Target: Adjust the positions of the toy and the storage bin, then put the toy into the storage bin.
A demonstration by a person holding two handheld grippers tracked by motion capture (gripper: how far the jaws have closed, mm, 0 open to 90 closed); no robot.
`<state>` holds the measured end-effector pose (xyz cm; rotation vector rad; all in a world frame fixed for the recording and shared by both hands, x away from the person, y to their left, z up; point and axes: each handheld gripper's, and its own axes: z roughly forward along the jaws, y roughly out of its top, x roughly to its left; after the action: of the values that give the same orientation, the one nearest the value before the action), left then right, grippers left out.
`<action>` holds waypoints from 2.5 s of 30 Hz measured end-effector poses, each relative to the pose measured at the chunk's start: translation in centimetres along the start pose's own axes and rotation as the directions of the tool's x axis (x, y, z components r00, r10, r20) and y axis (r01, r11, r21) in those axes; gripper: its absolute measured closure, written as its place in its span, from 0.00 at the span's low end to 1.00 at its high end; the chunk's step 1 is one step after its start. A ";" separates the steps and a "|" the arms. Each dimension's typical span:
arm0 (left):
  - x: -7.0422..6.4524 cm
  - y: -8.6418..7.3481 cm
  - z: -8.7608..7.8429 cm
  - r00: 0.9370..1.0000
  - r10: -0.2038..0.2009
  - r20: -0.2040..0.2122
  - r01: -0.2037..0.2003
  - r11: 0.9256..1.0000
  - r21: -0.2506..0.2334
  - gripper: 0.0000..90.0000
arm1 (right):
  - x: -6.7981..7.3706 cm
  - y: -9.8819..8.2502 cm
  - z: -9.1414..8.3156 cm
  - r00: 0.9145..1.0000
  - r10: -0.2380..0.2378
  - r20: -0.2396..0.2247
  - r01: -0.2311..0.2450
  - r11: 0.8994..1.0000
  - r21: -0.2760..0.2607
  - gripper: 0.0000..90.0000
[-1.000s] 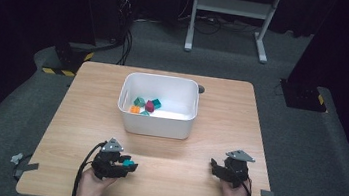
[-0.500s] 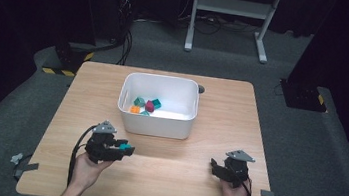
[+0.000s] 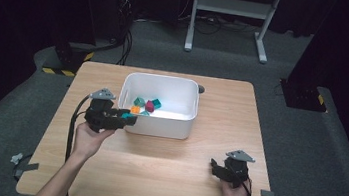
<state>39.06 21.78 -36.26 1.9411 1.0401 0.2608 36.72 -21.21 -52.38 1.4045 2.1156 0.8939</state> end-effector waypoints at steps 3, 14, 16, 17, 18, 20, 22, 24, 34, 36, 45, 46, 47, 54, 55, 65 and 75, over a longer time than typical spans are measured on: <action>0.4 1.2 0.3 1.000 -0.005 0.006 0.005 1.000 0.000 0.61 | 0.0 0.0 0.0 1.000 0.000 0.000 0.000 1.000 0.000 0.29; 1.7 3.9 1.8 1.000 -0.009 -0.024 0.010 1.000 0.028 0.61 | 0.0 0.0 0.0 1.000 -0.001 0.001 0.001 1.000 0.000 0.29; 1.9 4.3 2.1 0.999 -0.019 -0.028 0.019 0.999 0.029 0.61 | 0.0 0.0 0.0 1.000 -0.001 0.001 0.001 1.000 0.000 0.29; 2.0 4.5 2.4 0.999 -0.021 -0.031 0.021 0.999 0.027 0.61 | 0.0 0.0 0.0 1.000 -0.001 0.001 0.001 1.000 0.000 0.29; 2.1 4.7 2.6 0.999 -0.022 -0.038 0.024 0.999 0.031 0.61 | 0.0 0.0 0.0 1.000 -0.001 0.001 0.001 1.000 0.000 0.29; 2.3 5.0 3.0 0.998 -0.023 -0.053 0.025 0.999 0.037 0.61 | 0.0 0.0 0.0 1.000 -0.001 0.001 0.001 1.000 0.000 0.29; 2.5 5.3 3.6 0.998 -0.021 -0.066 0.024 0.999 0.046 0.61 | 0.0 0.0 0.0 1.000 -0.001 0.001 0.001 1.000 0.000 0.29; 2.7 5.5 4.1 0.997 -0.021 -0.079 0.026 0.998 0.052 0.61 | 0.0 0.0 0.0 1.000 -0.001 0.001 0.001 1.000 0.000 0.29; 3.5 5.5 6.1 0.991 -0.037 -0.125 0.047 0.996 0.080 0.61 | 0.0 0.0 0.0 1.000 -0.001 0.001 0.001 1.000 0.000 0.29; 3.6 5.5 6.5 0.991 -0.035 -0.130 0.046 0.995 0.084 0.61 | 0.0 0.0 0.0 1.000 0.000 0.001 0.000 1.000 0.000 0.29; 4.3 5.4 7.8 0.988 -0.042 -0.146 0.057 0.993 0.105 0.61 | 0.0 0.0 0.0 1.000 0.000 0.001 0.000 1.000 0.000 0.29; 4.3 5.4 7.9 0.988 -0.042 -0.146 0.058 0.993 0.106 0.61 | 0.0 0.0 0.0 1.000 0.000 0.001 0.000 1.000 0.000 0.29; 4.2 5.4 7.9 0.988 -0.041 -0.146 0.056 0.993 0.105 0.61 | 0.0 0.0 0.0 1.000 0.000 0.001 0.000 1.000 0.000 0.29; 4.2 5.3 8.3 0.988 -0.031 -0.151 0.050 0.991 0.127 0.60 | 0.0 0.0 0.0 1.000 0.000 0.001 0.000 1.000 0.000 0.29; 4.2 5.3 8.4 0.988 -0.029 -0.151 0.049 0.991 0.128 0.60 | 0.0 0.0 0.0 1.000 0.000 0.001 0.000 1.000 0.000 0.29; 3.5 5.2 8.3 0.990 -0.003 -0.142 0.020 0.993 0.120 0.49 | 0.0 0.0 0.0 1.000 0.000 0.000 0.000 1.000 0.000 0.29; 1.1 1.1 1.8 0.990 0.024 -0.141 -0.033 0.998 -0.061 0.42 | 0.0 0.0 0.0 1.000 0.000 0.000 0.000 1.000 0.000 0.29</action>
<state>41.32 21.21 -36.65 1.9034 1.0824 0.4465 36.72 -21.20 -52.39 1.4049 2.1151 0.8937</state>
